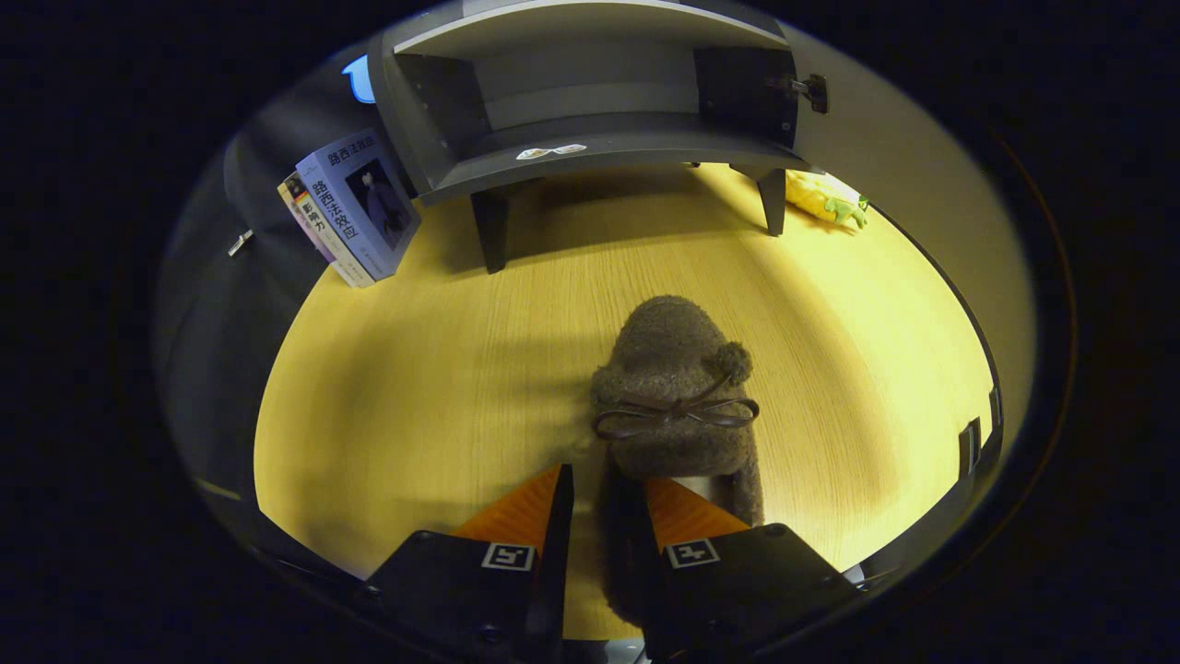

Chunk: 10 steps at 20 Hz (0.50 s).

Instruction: Open the shoe cabinet door, grab the shoes and put them into the shoe cabinet, then close the shoe cabinet door.

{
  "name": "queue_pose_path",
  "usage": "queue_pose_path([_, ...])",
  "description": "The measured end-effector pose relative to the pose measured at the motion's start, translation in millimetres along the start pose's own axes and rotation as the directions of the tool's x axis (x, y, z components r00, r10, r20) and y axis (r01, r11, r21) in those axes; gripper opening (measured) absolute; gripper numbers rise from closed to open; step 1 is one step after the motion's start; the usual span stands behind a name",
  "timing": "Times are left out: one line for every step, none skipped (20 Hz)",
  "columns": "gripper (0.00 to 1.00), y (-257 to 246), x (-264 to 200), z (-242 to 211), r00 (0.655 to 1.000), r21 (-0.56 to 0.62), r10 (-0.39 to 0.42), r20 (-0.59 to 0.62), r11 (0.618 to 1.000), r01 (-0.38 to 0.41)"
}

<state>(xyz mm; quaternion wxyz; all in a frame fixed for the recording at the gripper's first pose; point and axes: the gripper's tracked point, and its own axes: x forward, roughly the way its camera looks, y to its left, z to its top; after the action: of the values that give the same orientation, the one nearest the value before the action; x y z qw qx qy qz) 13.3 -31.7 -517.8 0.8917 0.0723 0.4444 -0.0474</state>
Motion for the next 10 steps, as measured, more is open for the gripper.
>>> queue_pose_path([0.37, -2.0, 4.0, 2.4, 1.000, 0.004, -0.002, 0.002, 1.000, 0.002])
queue_pose_path([0.37, -2.6, 6.8, 5.7, 1.000, 0.009, -0.002, 0.008, 1.000, 0.002])
queue_pose_path([0.37, -3.3, 11.7, 10.1, 1.000, 0.012, -0.003, 0.016, 1.000, 0.003])
queue_pose_path([0.37, -3.6, 16.2, 11.8, 1.000, 0.013, -0.005, 0.018, 1.000, 0.005])
queue_pose_path([0.37, -4.1, 21.2, 12.9, 1.000, 0.009, -0.008, 0.017, 1.000, 0.008])
queue_pose_path([0.37, -4.7, 23.8, 14.7, 1.000, 0.004, -0.010, 0.021, 1.000, 0.010])
queue_pose_path([0.37, -4.8, 26.8, 18.6, 0.999, 0.003, -0.013, 0.034, 1.000, 0.012])
queue_pose_path([0.37, -3.7, 28.6, 22.7, 0.999, 0.002, -0.010, 0.051, 1.000, 0.010])
queue_pose_path([0.37, -6.0, 31.9, 25.1, 0.998, -0.002, -0.017, 0.065, 1.000, 0.017])
queue_pose_path([0.37, -8.4, 34.4, 25.9, 0.997, -0.008, -0.026, 0.074, 1.000, 0.027])
